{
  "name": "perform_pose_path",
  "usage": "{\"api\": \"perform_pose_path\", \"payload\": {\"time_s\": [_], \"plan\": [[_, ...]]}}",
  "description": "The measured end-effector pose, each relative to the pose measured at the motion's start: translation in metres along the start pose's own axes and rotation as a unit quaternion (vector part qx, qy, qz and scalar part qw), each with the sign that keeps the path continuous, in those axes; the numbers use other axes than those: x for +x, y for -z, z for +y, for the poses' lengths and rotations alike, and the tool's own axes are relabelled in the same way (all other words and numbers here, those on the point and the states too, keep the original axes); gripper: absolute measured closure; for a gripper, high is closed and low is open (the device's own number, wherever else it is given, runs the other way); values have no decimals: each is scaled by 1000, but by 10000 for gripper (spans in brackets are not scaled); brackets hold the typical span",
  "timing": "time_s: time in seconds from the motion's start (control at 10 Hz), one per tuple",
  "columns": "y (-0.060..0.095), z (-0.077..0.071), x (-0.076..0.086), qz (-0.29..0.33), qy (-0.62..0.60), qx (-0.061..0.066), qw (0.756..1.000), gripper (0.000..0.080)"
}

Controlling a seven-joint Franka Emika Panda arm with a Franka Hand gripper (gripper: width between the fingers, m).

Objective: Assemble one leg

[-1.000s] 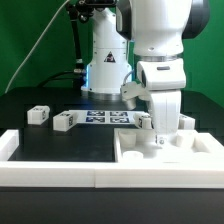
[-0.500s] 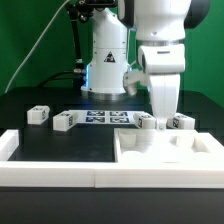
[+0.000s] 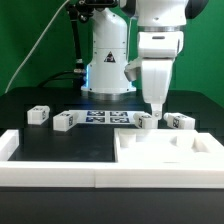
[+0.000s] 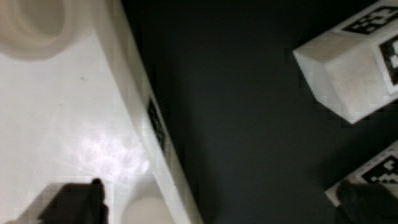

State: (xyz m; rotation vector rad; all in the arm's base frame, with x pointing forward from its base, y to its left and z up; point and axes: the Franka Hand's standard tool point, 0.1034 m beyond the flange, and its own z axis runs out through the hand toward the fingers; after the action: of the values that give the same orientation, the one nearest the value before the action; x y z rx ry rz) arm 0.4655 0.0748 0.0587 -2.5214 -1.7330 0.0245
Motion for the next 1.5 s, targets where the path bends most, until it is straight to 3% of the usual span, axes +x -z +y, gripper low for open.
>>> {"api": "perform_pose_path", "payload": {"time_s": [0.2,0.4,0.8,1.2,1.4,1.5], "plan": [[0,-2,3,5,-106,-4,994,151],[-4,-27,17,19,-265,-17,964,151],[-14,-60,56,26,-461,-3,887,151],[-15,-62,57,20,-457,0,889,151],[-17,-73,56,-52,-461,35,885,151],[-21,-85,56,-104,-455,60,882,151]]}}
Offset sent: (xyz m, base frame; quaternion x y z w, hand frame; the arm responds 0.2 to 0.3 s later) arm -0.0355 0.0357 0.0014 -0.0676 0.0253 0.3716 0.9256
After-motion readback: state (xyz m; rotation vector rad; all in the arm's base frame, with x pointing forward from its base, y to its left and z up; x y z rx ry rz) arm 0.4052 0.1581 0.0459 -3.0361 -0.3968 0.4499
